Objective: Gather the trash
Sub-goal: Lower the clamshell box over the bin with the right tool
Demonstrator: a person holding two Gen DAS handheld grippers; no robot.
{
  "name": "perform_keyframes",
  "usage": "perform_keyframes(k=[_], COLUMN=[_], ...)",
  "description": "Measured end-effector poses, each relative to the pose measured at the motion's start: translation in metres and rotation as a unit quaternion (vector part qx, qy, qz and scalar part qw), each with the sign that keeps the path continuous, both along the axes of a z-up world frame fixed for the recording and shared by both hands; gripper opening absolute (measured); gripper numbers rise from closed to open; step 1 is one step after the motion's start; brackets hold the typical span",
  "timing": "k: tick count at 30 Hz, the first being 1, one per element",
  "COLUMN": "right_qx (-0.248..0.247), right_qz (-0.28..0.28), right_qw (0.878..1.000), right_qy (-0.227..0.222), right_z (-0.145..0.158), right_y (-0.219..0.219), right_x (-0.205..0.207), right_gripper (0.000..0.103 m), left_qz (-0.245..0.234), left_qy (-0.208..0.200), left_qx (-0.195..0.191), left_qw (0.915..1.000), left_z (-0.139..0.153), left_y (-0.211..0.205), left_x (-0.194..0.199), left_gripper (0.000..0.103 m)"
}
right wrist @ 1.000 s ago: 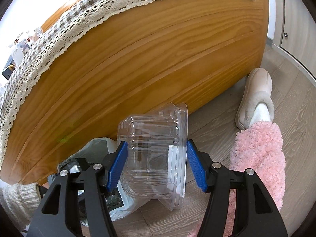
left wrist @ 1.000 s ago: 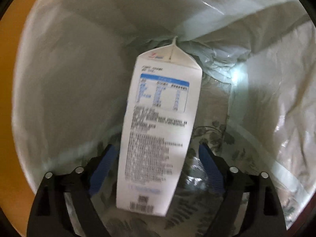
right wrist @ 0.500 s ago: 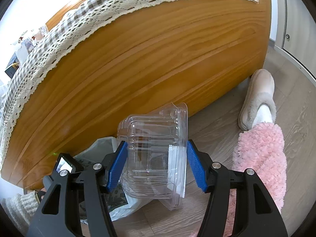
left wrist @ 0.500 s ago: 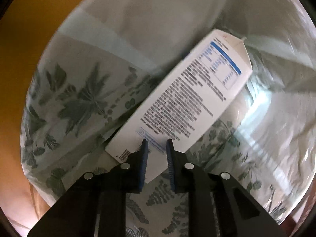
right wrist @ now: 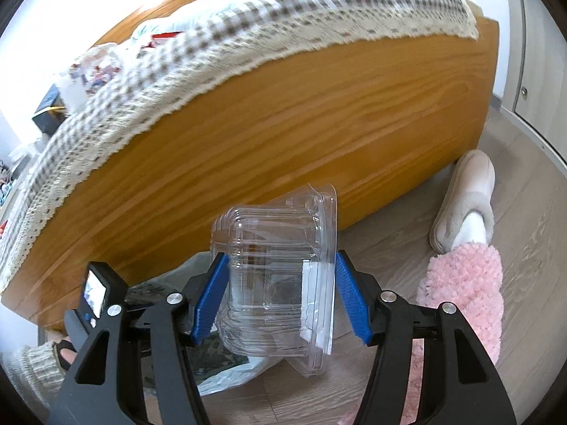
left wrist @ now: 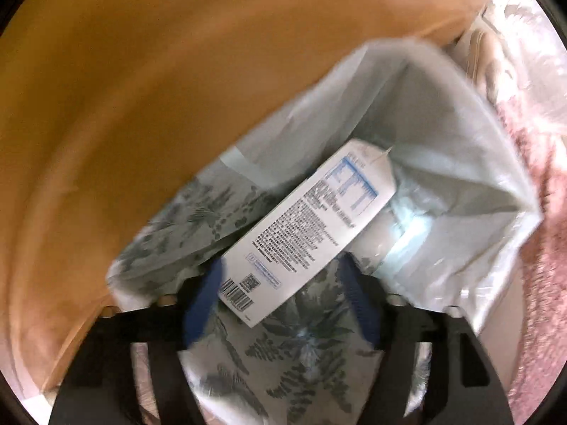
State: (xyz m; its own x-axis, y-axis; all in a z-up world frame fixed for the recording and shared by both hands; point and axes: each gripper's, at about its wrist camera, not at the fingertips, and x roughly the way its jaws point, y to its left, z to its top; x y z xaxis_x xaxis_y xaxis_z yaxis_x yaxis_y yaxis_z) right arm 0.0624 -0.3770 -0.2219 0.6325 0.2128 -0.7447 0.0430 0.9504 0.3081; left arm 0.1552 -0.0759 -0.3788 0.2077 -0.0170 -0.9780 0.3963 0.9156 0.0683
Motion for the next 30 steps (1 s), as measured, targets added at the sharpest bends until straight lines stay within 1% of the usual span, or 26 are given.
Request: perform_keyframes(k=[1, 2, 3, 5, 6, 8, 10, 14, 17, 23, 28, 30], right_qx=[-0.002, -0.004, -0.006, -0.009, -0.012, -0.015, -0.022, -0.035, -0.044, -0.069, -0.097, -0.104], right_qz=[0.004, 0.007, 0.011, 0.02, 0.027, 0.038, 0.053, 0.077, 0.096, 0.13, 0.164, 0.177], right_qw=[1.0, 1.0, 1.0, 1.0, 0.999, 0.999, 0.998, 0.996, 0.994, 0.988, 0.98, 0.977], right_qy=[-0.005, -0.007, -0.011, -0.019, -0.024, -0.029, -0.034, -0.037, -0.038, -0.045, -0.054, -0.055], right_z=[0.004, 0.008, 0.012, 0.021, 0.025, 0.031, 0.037, 0.042, 0.043, 0.044, 0.041, 0.039], right_y=[0.003, 0.004, 0.008, 0.013, 0.018, 0.025, 0.037, 0.057, 0.075, 0.105, 0.132, 0.14], right_x=[-0.002, -0.002, -0.003, -0.005, -0.007, -0.007, -0.01, -0.013, -0.016, -0.018, -0.018, -0.017], right_gripper=[0.059, 0.059, 0.059, 0.059, 0.059, 0.059, 0.059, 0.059, 0.059, 0.059, 0.059, 0.059], left_qz=[0.012, 0.02, 0.031, 0.054, 0.062, 0.083, 0.105, 0.15, 0.175, 0.201, 0.223, 0.225], left_qy=[-0.015, -0.021, -0.028, -0.035, -0.038, -0.048, -0.054, -0.061, -0.062, -0.075, -0.087, -0.09], left_qx=[-0.005, -0.006, -0.008, -0.034, -0.044, -0.065, -0.081, -0.107, -0.123, -0.141, -0.153, -0.157], left_qw=[0.9998, 0.9996, 0.9991, 0.9973, 0.9964, 0.9933, 0.9898, 0.981, 0.9748, 0.9665, 0.9588, 0.9574], left_z=[0.012, 0.022, 0.026, 0.061, 0.073, 0.089, 0.099, 0.105, 0.11, 0.118, 0.125, 0.126], left_y=[0.004, 0.005, 0.007, 0.022, 0.026, 0.035, 0.046, 0.061, 0.074, 0.093, 0.11, 0.114], left_x=[-0.005, -0.007, -0.014, -0.02, -0.018, -0.03, -0.04, -0.06, -0.072, -0.091, -0.101, -0.104], left_gripper=[0.089, 0.094, 0.095, 0.095, 0.095, 0.095, 0.095, 0.095, 0.095, 0.095, 0.095, 0.095])
